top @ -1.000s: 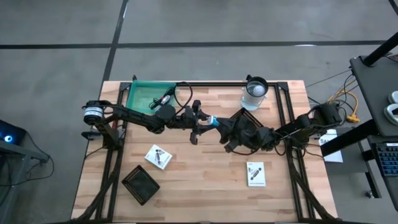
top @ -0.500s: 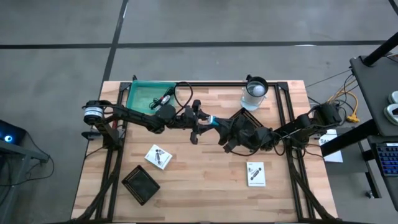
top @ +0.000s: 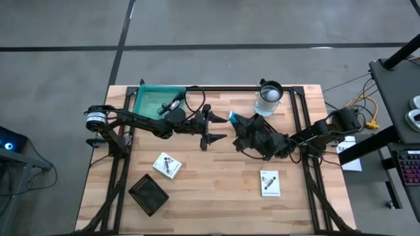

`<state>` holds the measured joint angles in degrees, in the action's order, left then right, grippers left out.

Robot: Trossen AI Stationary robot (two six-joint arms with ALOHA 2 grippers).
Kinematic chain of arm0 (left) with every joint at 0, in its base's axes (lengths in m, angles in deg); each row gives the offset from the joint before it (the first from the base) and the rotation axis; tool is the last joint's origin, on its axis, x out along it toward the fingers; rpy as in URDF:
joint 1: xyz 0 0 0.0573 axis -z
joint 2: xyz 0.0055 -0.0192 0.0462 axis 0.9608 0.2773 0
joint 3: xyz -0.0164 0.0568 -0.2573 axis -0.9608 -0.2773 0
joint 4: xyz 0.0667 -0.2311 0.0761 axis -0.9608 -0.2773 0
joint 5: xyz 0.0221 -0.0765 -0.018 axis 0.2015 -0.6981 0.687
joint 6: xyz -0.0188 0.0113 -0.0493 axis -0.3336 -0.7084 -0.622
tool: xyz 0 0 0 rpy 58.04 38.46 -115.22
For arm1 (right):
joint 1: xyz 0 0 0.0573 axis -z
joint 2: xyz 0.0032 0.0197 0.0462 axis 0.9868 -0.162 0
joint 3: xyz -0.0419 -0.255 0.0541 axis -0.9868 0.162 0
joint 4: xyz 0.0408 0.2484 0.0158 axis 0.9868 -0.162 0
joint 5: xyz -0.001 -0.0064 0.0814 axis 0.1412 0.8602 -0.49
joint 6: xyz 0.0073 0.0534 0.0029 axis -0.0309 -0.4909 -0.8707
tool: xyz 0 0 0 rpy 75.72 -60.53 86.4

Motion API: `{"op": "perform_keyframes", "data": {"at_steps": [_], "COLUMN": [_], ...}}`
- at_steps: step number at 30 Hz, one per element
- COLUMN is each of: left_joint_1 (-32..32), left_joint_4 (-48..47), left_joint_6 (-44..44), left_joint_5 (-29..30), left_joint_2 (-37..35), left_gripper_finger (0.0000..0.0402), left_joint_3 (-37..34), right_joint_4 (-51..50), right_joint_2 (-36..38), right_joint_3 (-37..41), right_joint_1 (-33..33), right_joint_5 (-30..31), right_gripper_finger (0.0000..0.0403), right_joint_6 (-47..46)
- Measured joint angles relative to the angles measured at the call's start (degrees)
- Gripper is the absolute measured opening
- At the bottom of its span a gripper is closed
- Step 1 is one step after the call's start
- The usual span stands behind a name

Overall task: Pick and place items into bin
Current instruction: Put the blue charger adapter into the top black bin

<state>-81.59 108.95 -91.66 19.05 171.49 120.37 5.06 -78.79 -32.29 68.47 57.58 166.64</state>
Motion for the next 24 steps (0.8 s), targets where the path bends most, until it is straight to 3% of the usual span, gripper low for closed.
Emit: {"op": "perform_keyframes", "data": {"at_steps": [4,6,8,18,24], "left_joint_1": [-1.0,-1.4,-1.3,-1.3,-1.4], "left_joint_4": [-2.2,-4.3,-7.2,-13.3,-13.1], "left_joint_6": [0.0,0.0,0.0,-0.3,-0.2], "left_joint_5": [0.3,0.5,0.5,0.7,1.2], "left_joint_2": [-2.4,-3.8,-4.9,-8.3,-8.3], "left_gripper_finger": [0.0325,0.0334,0.0335,0.0338,0.0338], "left_joint_3": [-0.8,-1.5,-2.0,-2.5,-2.2], "right_joint_4": [-0.3,-0.4,-0.6,-0.6,-3.6], "right_joint_2": [0.4,0.6,0.9,2.9,3.3], "right_joint_3": [0.1,0.4,1.6,5.9,6.6], "right_joint_1": [0.5,0.9,1.1,4.9,9.9], "right_joint_5": [10.6,18.1,20.8,19.4,3.2], "right_gripper_finger": [0.0137,0.0137,0.0137,0.0137,0.0137], "right_joint_6": [0.1,0.0,-1.3,-7.8,-20.9]}}
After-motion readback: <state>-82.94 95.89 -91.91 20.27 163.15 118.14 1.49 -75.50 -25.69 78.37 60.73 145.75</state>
